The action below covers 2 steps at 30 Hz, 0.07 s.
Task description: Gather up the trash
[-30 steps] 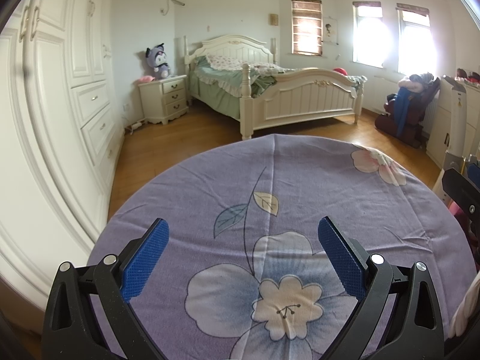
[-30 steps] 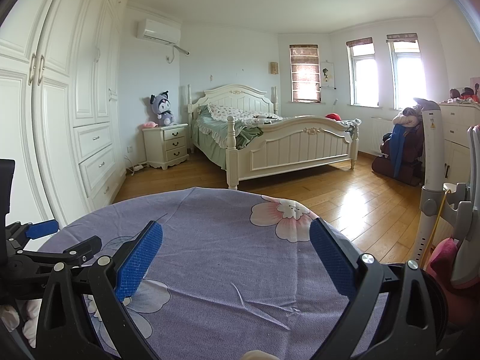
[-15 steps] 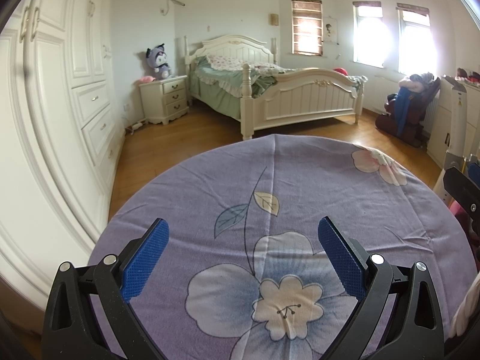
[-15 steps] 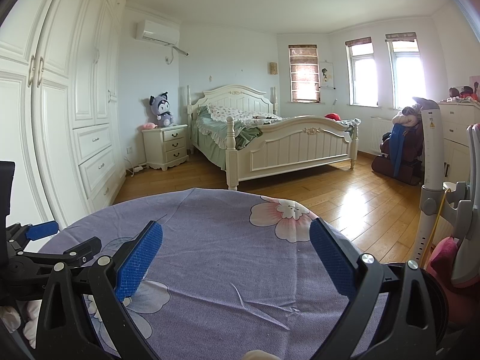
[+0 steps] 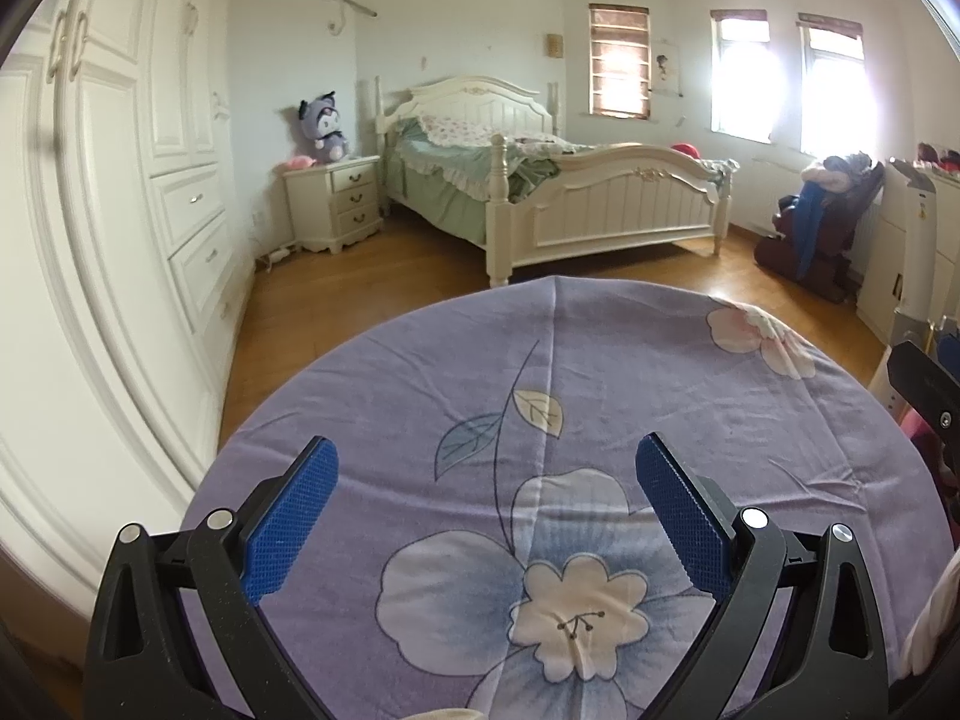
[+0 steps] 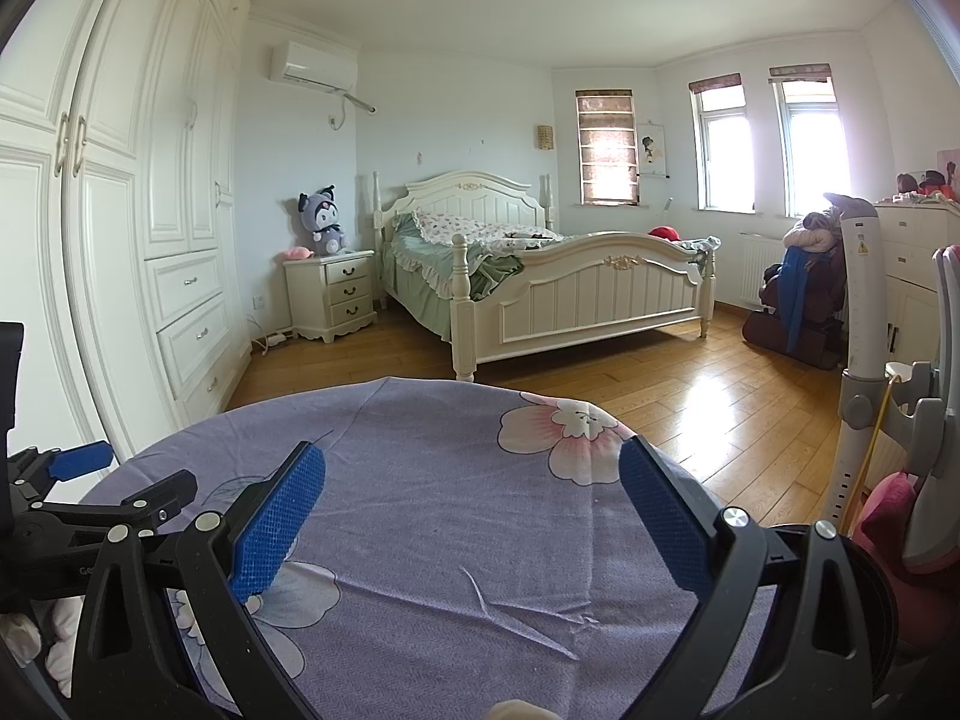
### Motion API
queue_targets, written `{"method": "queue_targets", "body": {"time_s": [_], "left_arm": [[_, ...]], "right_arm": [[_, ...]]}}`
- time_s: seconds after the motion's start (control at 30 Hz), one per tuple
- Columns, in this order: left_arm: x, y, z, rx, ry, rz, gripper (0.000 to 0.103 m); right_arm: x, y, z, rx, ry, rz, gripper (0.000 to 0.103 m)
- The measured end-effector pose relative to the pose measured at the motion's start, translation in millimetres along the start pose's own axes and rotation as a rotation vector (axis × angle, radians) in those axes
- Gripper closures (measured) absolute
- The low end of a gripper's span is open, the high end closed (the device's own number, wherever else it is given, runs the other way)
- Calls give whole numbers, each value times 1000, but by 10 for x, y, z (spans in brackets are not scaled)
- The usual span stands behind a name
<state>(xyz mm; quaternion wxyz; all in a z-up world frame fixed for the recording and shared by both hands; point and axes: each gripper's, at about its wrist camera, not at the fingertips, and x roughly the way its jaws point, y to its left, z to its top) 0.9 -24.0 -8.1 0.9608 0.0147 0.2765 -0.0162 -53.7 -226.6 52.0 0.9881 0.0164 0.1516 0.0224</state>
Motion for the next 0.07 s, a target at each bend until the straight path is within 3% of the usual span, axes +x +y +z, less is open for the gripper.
{"method": "queue_targets", "body": {"time_s": [0.07], "left_arm": [[0,-4,5,2,0,0,5]], "right_arm": [[-2,6,8,1,0,-1,6]]}}
